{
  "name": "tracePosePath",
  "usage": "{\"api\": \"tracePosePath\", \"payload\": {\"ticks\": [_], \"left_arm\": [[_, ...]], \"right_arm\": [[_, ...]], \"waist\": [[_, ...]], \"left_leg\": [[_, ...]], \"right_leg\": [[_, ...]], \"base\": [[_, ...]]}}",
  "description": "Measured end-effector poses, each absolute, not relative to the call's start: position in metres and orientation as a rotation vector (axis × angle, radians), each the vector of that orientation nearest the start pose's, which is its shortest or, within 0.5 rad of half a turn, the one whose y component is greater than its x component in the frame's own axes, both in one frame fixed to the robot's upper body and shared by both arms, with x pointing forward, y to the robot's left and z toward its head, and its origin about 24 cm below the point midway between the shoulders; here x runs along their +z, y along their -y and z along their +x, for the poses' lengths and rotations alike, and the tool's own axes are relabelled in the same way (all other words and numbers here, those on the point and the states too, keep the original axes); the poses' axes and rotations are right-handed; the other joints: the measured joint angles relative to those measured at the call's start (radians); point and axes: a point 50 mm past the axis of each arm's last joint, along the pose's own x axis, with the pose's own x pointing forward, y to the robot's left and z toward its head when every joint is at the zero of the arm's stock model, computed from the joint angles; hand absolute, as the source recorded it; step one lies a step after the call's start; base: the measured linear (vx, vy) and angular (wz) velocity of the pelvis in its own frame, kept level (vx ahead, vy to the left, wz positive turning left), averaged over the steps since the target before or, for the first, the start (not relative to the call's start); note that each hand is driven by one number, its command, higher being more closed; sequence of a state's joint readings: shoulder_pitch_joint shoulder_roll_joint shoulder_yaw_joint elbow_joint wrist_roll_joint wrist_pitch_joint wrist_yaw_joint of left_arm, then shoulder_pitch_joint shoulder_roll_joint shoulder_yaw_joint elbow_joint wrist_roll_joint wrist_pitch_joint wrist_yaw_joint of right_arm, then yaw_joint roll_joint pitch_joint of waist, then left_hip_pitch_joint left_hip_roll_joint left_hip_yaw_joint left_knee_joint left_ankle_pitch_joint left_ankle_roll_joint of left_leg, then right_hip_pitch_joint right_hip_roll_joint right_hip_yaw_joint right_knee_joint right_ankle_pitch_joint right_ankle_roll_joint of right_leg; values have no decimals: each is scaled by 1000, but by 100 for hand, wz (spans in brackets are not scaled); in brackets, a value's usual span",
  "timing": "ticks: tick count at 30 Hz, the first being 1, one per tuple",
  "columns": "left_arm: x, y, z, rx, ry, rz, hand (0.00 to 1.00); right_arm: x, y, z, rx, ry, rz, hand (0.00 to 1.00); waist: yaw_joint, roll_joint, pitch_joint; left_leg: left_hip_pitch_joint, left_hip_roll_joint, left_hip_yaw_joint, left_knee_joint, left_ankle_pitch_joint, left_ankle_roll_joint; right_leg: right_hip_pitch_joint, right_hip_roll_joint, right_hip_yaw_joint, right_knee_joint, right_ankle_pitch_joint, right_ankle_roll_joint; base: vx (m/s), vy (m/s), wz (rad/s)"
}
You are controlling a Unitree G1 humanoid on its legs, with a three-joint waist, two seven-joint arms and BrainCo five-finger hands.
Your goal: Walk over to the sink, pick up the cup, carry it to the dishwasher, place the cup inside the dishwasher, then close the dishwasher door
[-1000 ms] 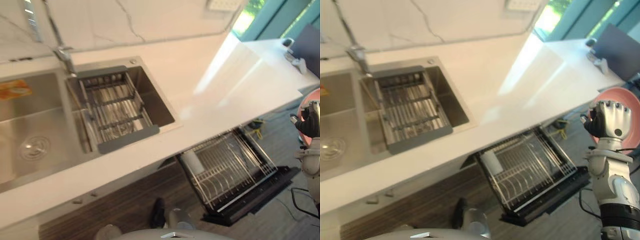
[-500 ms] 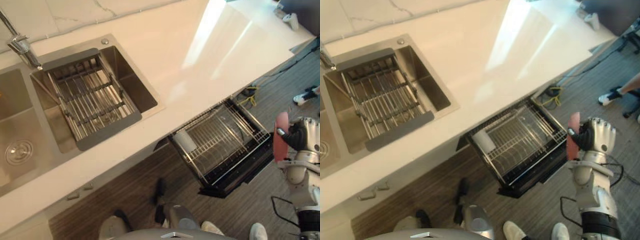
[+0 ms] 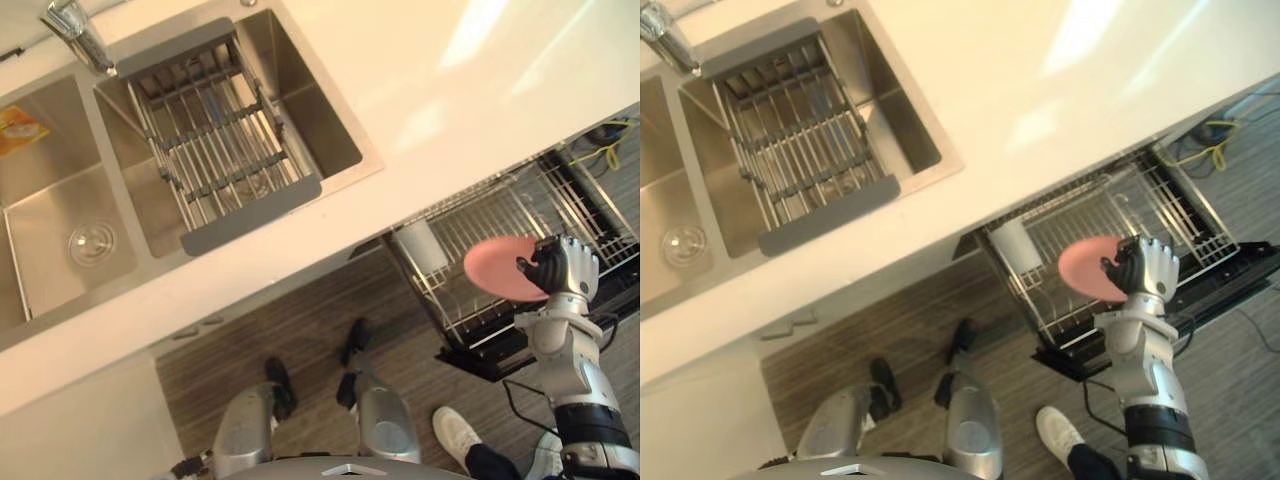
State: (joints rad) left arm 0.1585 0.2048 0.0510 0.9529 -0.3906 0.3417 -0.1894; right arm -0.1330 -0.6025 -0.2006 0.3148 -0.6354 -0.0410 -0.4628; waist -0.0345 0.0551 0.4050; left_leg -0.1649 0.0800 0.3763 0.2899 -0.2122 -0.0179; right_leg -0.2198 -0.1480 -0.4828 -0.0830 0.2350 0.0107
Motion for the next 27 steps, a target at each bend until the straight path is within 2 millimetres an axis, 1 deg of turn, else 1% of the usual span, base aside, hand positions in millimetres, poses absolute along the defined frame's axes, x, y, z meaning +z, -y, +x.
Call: {"api": "tracePosePath", "payload": {"ticks": [1,3,4,8,11,12,13,14,15,17,19,20,22,27], "left_arm": [[-161,-216,64,184,-1336,-383,0],[-160,-214,71,177,-1317,-394,0],[-159,-211,77,163,-1307,-400,0],[-159,-205,89,134,-1284,-411,0],[-158,-201,98,131,-1268,-430,0],[-158,-199,101,127,-1258,-434,0],[-157,-199,104,125,-1247,-439,0],[-157,-198,107,125,-1232,-454,0],[-156,-197,111,126,-1223,-472,0],[-155,-193,118,108,-1220,-469,0],[-155,-194,120,95,-1235,-442,0],[-154,-195,123,88,-1239,-427,0],[-154,-197,126,66,-1254,-407,0],[-153,-195,128,67,-1304,-465,0]], "right_arm": [[103,332,264,-634,109,-1208,100],[106,332,274,-621,105,-1224,100],[110,333,282,-607,104,-1238,100],[116,339,296,-625,57,-1219,100],[104,341,305,-610,-59,-1173,100],[102,346,306,-631,-95,-1152,100],[100,351,305,-654,-133,-1123,100],[96,358,304,-676,-181,-1071,100],[92,363,303,-700,-219,-1022,100],[89,369,302,-752,-252,-935,100],[89,371,303,-781,-268,-869,100],[89,373,303,-798,-278,-836,0],[90,376,302,-823,-276,-794,0],[88,381,297,-903,-259,-710,0]], "waist": [[3,9,18],[11,19,32],[17,30,45],[29,59,66],[44,73,83],[45,83,93],[50,85,95],[64,85,94],[70,94,99],[72,114,109],[77,116,110],[78,116,109],[79,116,109],[73,116,109]], "left_leg": [[-20,-5,-19,12,0,2],[-55,-15,-45,25,3,6],[-78,-25,-74,25,5,9],[-140,-40,-97,25,17,19],[-181,-50,-113,32,26,25],[-192,-53,-132,40,27,25],[-203,-54,-135,42,27,26],[-221,-56,-136,43,30,27],[-236,-62,-148,43,36,29],[-256,-68,-169,42,45,30],[-277,-70,-171,41,51,30],[-282,-73,-173,41,53,29],[-281,-74,-173,42,54,29],[-279,-73,-165,43,54,29]], "right_leg": [[-11,-4,-3,0,7,-1],[-38,-6,-5,0,20,-9],[-54,-9,-8,0,27,-9],[-104,-22,-23,1,40,-7],[-135,-27,-19,1,49,-10],[-136,-28,-17,1,50,-10],[-145,-29,-11,1,51,-9],[-163,-30,5,1,55,-7],[-171,-33,4,1,55,-6],[-180,-38,6,1,57,-4],[-201,-41,8,1,61,-6],[-206,-42,8,1,63,-8],[-206,-42,18,1,65,-8],[-207,-41,44,1,70,-8]], "base": [[-61,118,14],[-64,118,12],[-63,128,14],[-45,132,19],[-17,132,19],[-5,146,23],[-9,152,19],[-14,141,18],[-9,130,23],[-14,135,31],[-23,89,12],[-17,69,3],[-20,80,-2],[-18,66,-6]]}}
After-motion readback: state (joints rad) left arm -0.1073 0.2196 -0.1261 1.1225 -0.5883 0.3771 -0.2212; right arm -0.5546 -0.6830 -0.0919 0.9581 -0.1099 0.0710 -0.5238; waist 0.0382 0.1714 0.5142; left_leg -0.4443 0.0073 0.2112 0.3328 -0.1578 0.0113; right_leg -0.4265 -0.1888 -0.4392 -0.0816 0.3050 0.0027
